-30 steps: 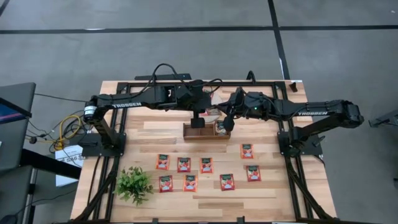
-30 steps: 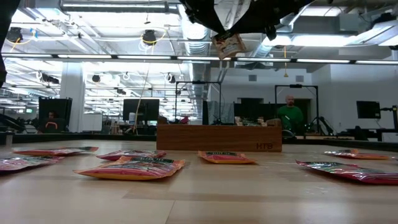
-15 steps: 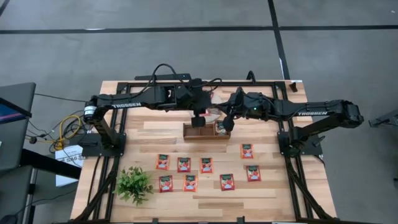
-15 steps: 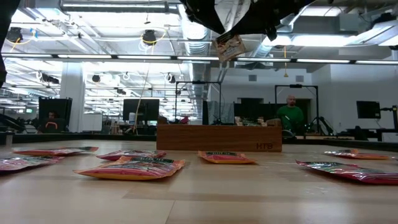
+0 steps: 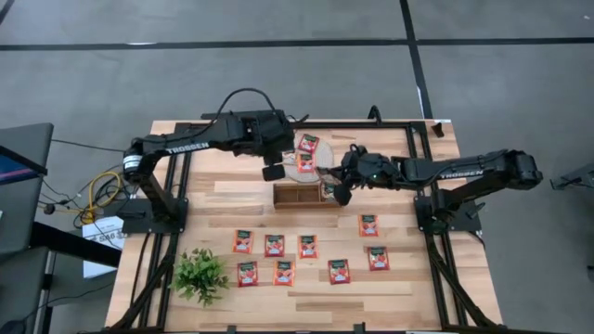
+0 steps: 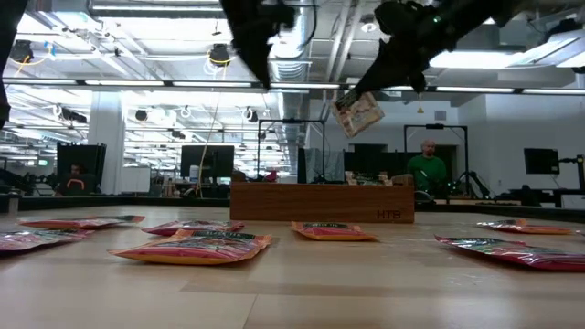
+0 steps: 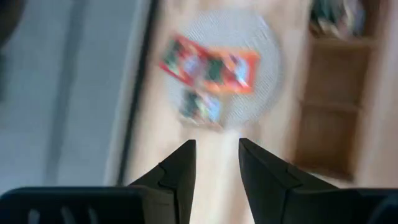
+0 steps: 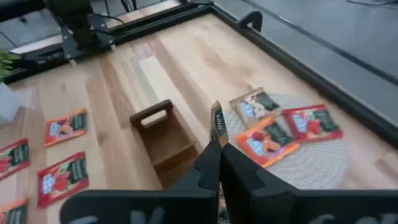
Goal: Pick & Place Tea
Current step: Put the brown tea bag into the right section of the wooden organizer
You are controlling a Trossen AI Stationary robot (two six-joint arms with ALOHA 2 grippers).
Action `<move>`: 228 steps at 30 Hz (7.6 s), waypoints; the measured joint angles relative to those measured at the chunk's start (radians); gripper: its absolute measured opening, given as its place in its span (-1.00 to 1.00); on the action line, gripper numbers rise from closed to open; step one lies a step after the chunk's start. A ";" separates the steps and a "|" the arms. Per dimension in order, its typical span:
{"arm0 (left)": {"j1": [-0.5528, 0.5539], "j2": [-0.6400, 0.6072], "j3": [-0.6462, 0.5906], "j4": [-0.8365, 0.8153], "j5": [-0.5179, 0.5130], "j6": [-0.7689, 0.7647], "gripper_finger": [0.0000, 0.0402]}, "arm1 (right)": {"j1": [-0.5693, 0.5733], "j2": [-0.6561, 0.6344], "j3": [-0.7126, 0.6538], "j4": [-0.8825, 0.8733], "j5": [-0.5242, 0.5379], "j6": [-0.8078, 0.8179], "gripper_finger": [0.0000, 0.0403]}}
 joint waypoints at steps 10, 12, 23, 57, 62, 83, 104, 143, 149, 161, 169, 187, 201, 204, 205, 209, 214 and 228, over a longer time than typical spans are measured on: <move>0.087 0.001 -0.189 0.077 0.186 -0.029 -0.43 | 0.051 0.000 -0.148 0.132 0.048 0.104 -1.00; 0.094 -0.010 -0.233 0.111 0.216 -0.036 -0.43 | 0.060 0.000 -0.175 0.181 0.049 0.105 -1.00; 0.124 -0.284 -0.546 0.409 0.276 -0.135 -0.43 | 0.067 -0.001 -0.328 0.438 0.055 0.158 -1.00; 0.129 -0.583 -0.814 0.611 0.278 -0.265 -0.43 | 0.059 0.000 -0.487 0.653 0.155 0.175 -1.00; 0.129 -0.582 -0.814 0.611 0.278 -0.266 -0.43 | 0.055 0.000 -0.487 0.665 0.132 0.175 -1.00; 0.129 -0.582 -0.814 0.651 0.278 -0.268 -0.43 | 0.070 0.154 -0.486 0.797 0.121 0.211 -1.00; 0.129 -0.582 -0.814 0.650 0.278 -0.260 -0.43 | 0.068 0.177 -0.486 0.786 0.128 0.201 -1.00; 0.129 -0.582 -0.813 0.650 0.279 -0.230 -0.43 | 0.022 0.176 -0.458 0.779 0.081 0.078 -1.00; 0.129 -0.582 -0.813 0.650 0.278 -0.230 -0.43 | 0.021 0.176 -0.458 0.778 0.075 0.078 -1.00; 0.129 -0.581 -0.813 0.650 0.279 -0.230 -0.43 | 0.022 0.176 -0.458 0.766 0.074 0.078 -0.78; 0.129 -0.581 -0.813 0.650 0.279 -0.230 -0.43 | 0.024 0.160 -0.458 0.747 0.072 0.078 -0.60; 0.129 -0.536 -0.813 0.838 0.279 -0.181 -0.43 | 0.014 -0.222 -0.457 0.547 0.136 -0.022 -0.90; 0.130 -0.259 -0.748 1.044 0.241 -0.121 -0.43 | 0.027 -0.521 -0.458 0.329 0.154 -0.008 -0.98; 0.139 -0.185 -0.649 1.005 0.209 -0.067 -0.43 | 0.038 -0.567 -0.458 0.291 0.154 -0.008 -0.98; 0.145 -0.159 -0.606 0.979 0.202 -0.054 -0.43 | 0.042 -0.579 -0.458 0.280 0.154 -0.008 -0.98; 0.177 -0.052 -0.417 0.827 0.188 -0.042 -0.43 | 0.051 -0.623 -0.458 0.237 0.154 -0.008 -0.97; 0.236 0.072 -0.208 0.674 0.187 -0.042 -0.43 | 0.053 -0.684 -0.458 0.178 0.151 -0.008 -0.97; 0.349 0.259 -0.078 0.282 0.174 -0.054 -0.43 | 0.058 -0.855 -0.458 -0.043 0.111 0.028 -0.97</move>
